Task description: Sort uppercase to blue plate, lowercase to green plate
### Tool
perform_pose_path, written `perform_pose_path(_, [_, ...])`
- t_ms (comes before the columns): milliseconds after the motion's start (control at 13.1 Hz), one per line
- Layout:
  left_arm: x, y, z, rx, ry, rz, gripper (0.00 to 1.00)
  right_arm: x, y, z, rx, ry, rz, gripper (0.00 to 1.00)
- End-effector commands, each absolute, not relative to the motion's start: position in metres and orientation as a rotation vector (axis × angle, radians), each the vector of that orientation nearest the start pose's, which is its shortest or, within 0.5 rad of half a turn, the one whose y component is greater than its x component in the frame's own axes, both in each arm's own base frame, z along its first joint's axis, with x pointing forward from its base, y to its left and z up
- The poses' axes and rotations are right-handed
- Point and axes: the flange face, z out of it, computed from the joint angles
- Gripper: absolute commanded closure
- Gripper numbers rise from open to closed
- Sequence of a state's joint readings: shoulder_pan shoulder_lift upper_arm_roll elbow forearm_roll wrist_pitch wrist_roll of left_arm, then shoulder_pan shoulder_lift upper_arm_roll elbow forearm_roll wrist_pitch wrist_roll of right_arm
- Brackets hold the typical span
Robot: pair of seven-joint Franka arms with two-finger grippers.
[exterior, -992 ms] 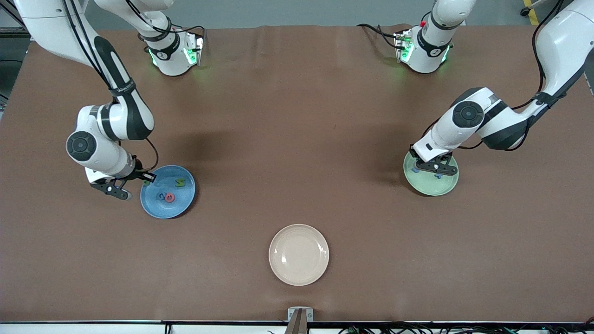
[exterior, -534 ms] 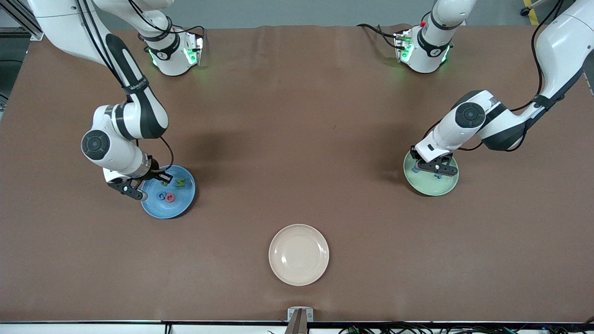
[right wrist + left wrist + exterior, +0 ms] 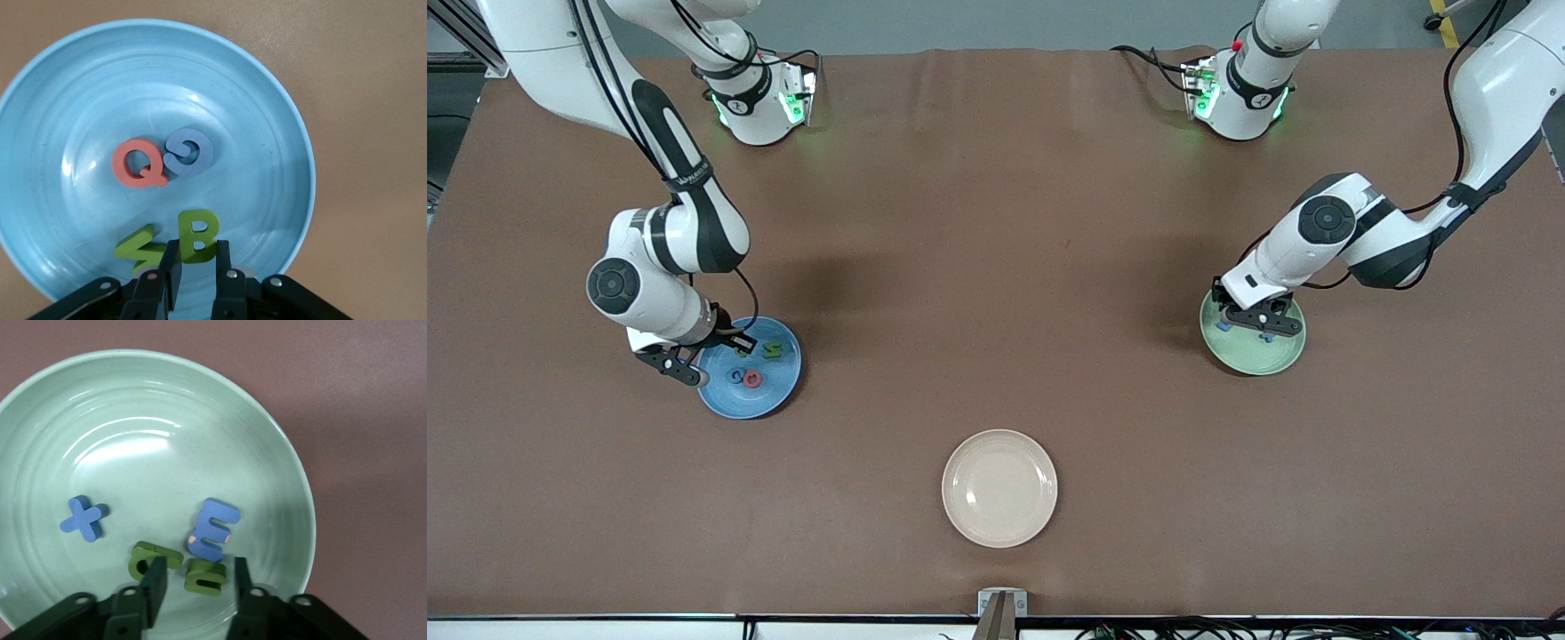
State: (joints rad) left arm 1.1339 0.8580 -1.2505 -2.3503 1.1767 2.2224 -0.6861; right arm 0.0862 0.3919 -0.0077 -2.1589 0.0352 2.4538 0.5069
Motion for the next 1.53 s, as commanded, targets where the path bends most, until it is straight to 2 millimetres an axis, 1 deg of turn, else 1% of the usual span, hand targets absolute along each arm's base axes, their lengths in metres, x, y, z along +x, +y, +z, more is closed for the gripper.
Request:
perform_pose_path(0, [0.486,-0.085,0.213,-3.070,0.433,-0.025,0.01,0.553,0.040,0.203,-3.053,0.744,0.157,0.99])
perform_pose_path(76, [0.494,-0.087,0.225,-3.086,0.401,-0.032,0.01,0.552,0.039,0.202,-3.053,0.746,0.164,0.98])
perform_pose_path(153, [0.506,-0.091,0.241,-3.105,0.361,-0.039,0.01,0.552,0.039,0.202,-3.053,0.749,0.166,0.91])
perform_pose_path(229, [0.516,-0.096,0.255,-3.109,0.330,-0.029,0.01,0.551,0.037,0.200,-3.053,0.754,0.178,0.32])
perform_pose_path(305, [0.527,-0.105,0.269,-3.104,0.313,-0.014,0.01,0.551,0.036,0.200,-3.054,0.758,0.189,0.01])
perform_pose_path(382, [0.540,-0.111,0.284,-3.092,0.284,0.008,0.01,0.550,0.035,0.202,-3.057,0.763,0.224,0.00])
perform_pose_path(458, [0.551,-0.119,0.298,-3.088,0.265,0.022,0.01,0.557,0.031,0.213,-3.054,0.775,0.251,0.00])
perform_pose_path(534, [0.565,-0.125,0.314,-3.093,0.223,0.036,0.01,0.567,0.031,0.228,-3.057,0.775,0.308,0.00])
perform_pose_path(610, [0.577,-0.136,0.331,-3.114,0.194,0.045,0.01,0.579,0.031,0.245,-3.058,0.774,0.349,0.00])
perform_pose_path(763, [0.597,-0.153,0.356,-3.133,0.151,0.074,0.01,0.601,0.031,0.284,-3.081,0.723,0.387,0.00])
perform_pose_path(839, [0.601,-0.156,0.353,-3.128,0.138,0.088,0.01,0.613,0.027,0.308,-3.103,0.647,0.392,0.00])
perform_pose_path(992, [0.601,-0.157,0.351,-3.128,0.139,0.096,0.01,0.627,-0.005,0.349,-3.116,0.450,0.433,0.00])
perform_pose_path(1068, [0.602,-0.157,0.351,-3.128,0.138,0.094,0.01,0.631,-0.023,0.367,-3.112,0.386,0.420,0.00])
perform_pose_path(1145, [0.602,-0.157,0.351,-3.129,0.136,0.092,0.01,0.636,-0.035,0.393,-3.108,0.375,0.405,0.00])
perform_pose_path(1221, [0.603,-0.157,0.352,-3.129,0.137,0.091,0.01,0.635,-0.039,0.419,-3.112,0.368,0.427,0.00])
perform_pose_path(1297, [0.604,-0.155,0.352,-3.132,0.135,0.089,0.01,0.638,-0.041,0.448,-3.121,0.368,0.413,0.00])
perform_pose_path(1373, [0.606,-0.153,0.353,-3.144,0.128,0.075,0.01,0.638,-0.043,0.468,-3.130,0.354,0.420,0.00])
perform_pose_path(1450, [0.611,-0.151,0.355,-3.157,0.113,0.069,0.01,0.639,-0.049,0.499,-3.135,0.308,0.378,0.00])
